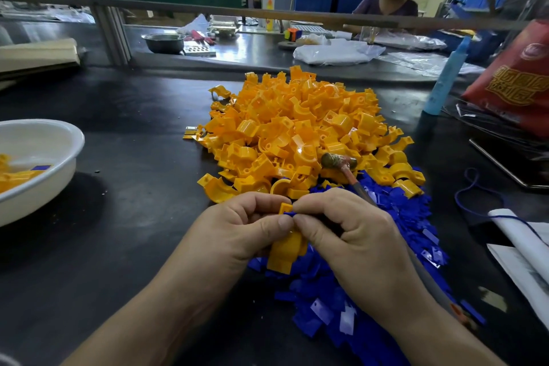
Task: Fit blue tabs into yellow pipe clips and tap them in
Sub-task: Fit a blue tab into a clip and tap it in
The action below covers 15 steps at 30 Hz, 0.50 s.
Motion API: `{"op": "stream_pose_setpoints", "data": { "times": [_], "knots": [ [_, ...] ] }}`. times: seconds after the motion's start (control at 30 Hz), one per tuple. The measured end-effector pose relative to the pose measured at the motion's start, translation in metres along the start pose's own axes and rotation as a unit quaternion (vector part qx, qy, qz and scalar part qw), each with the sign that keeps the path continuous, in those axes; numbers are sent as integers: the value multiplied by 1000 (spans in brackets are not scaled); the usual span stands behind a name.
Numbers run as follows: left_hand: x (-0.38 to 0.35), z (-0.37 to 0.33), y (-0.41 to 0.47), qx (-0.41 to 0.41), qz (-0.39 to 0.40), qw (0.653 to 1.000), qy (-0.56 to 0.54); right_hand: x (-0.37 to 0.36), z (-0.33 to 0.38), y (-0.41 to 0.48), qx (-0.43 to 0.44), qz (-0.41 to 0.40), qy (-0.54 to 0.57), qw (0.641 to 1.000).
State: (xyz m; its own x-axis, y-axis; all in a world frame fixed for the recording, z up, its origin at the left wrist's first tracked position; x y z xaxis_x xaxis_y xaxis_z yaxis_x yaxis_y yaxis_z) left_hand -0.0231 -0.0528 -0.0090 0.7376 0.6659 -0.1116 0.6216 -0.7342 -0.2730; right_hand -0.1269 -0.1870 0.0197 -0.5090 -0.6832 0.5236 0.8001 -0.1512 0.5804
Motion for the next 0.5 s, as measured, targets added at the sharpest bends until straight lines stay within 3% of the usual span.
{"op": "stream_pose_setpoints", "data": {
  "times": [0.13,0.23,0.5],
  "knots": [
    [-3,0,-1,3,-12,1000,4,0,-3,-1,-61,-13,34,997],
    [-4,-1,-2,-4,-10,1000,-15,0,-5,-2,-121,24,112,986],
    [-4,0,-3,7,-5,999,-33,-3,-8,-2,-148,28,229,962]
  ]
}}
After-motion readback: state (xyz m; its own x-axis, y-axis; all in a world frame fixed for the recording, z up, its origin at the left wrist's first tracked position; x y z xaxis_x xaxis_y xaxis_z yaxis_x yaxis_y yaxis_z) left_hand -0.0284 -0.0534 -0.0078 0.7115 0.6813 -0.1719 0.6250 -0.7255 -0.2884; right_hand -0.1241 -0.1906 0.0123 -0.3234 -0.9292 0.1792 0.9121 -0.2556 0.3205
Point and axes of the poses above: each hand's wrist, its own y-axis towards the middle knuckle, its own x-axis out of the back of the hand, z = x × y, the point moved 2 cm from there along y, towards the middle knuckle, and after that the axes turned 11 degrees about x, right-handed, at the moved point
